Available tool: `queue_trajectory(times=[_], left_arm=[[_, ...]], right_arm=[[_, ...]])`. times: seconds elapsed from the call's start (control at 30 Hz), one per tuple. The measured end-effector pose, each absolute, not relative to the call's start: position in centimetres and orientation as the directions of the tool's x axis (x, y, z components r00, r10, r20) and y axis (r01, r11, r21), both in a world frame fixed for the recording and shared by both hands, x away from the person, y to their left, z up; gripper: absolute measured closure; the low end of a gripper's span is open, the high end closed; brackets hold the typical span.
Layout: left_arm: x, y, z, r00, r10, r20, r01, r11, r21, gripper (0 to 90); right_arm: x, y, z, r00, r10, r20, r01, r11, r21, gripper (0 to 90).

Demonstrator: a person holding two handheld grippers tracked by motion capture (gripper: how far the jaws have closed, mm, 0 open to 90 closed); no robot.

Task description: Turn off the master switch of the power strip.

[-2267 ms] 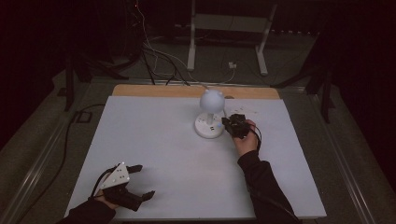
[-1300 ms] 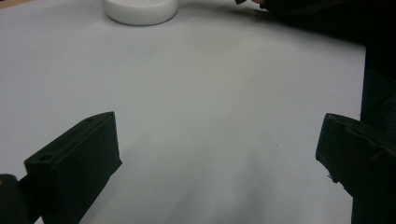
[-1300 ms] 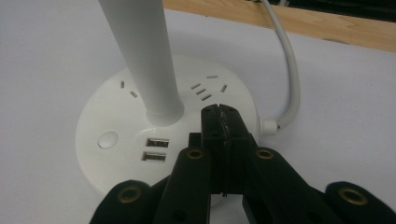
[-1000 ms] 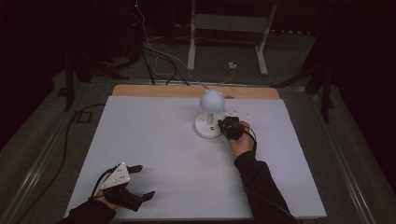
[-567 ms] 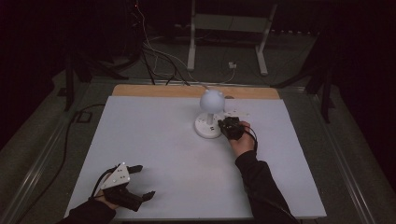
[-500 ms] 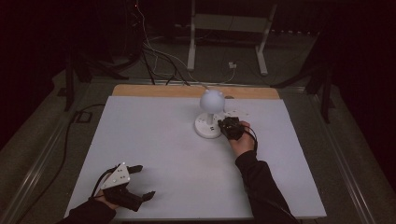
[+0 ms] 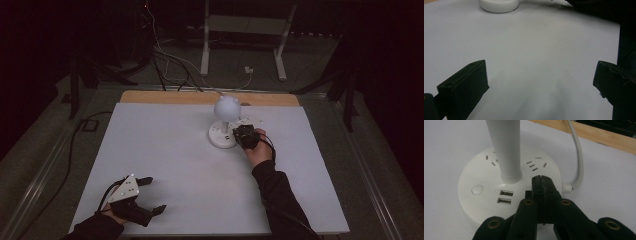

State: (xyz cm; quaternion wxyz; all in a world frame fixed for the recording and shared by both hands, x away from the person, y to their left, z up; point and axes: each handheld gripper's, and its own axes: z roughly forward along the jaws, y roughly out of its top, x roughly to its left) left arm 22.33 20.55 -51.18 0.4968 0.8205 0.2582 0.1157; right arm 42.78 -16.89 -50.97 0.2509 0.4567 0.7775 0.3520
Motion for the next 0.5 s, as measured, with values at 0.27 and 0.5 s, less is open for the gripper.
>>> queue_trajectory(times=[0.27, 0.5], left_arm=[[22.4, 20.7, -51.2, 0.837, 0.543, -0.07, 0.312, -0.367, 0.876, 0.2], [22.5, 20.7, -51.2, 0.836, 0.545, -0.072, 0.314, -0.365, 0.876, 0.3]], right_arm=[[42.8, -17.0, -50.6, -0.441, 0.897, -0.026, 0.549, 0.293, 0.783, 89.7], [42.6, -17.3, -49.6, -0.431, 0.902, 0.022, 0.547, 0.242, 0.802, 89.3]])
